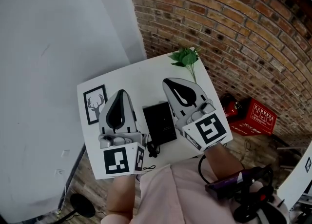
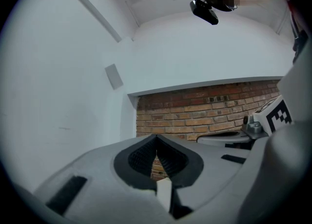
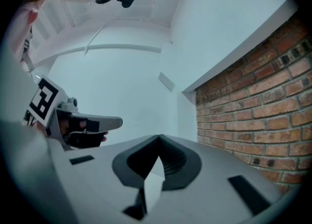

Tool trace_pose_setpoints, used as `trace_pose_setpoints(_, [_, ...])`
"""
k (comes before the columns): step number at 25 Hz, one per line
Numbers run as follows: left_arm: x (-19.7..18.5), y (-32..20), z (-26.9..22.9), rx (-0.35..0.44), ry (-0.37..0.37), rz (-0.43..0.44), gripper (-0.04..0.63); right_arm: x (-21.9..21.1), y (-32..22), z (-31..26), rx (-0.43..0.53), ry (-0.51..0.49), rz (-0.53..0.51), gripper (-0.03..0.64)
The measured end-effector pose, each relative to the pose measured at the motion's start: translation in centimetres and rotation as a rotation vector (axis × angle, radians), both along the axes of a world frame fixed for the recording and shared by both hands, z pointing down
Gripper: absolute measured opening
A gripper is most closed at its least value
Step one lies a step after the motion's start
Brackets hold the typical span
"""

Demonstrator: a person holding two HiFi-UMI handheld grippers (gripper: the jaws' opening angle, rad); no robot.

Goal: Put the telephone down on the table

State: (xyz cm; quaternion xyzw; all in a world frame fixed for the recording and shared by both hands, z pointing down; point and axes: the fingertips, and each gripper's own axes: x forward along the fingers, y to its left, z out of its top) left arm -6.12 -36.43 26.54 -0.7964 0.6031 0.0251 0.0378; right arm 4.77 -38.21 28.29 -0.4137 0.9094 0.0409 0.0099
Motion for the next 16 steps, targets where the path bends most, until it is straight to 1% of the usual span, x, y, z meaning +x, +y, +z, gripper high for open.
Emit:
trace_pose_setpoints(5, [0.1,0.2,0.6,-0.017,-0.002,0.003,0.0,-0.1,0.2,0.2,-0.003,0.007,0.006,0.003])
trace_pose_setpoints(16, [0.2,0.3,1.3,-0.027,-0.012,0.009,0.0,-0.3,0.1,0.3,0.001,0.008,0.011,0.003])
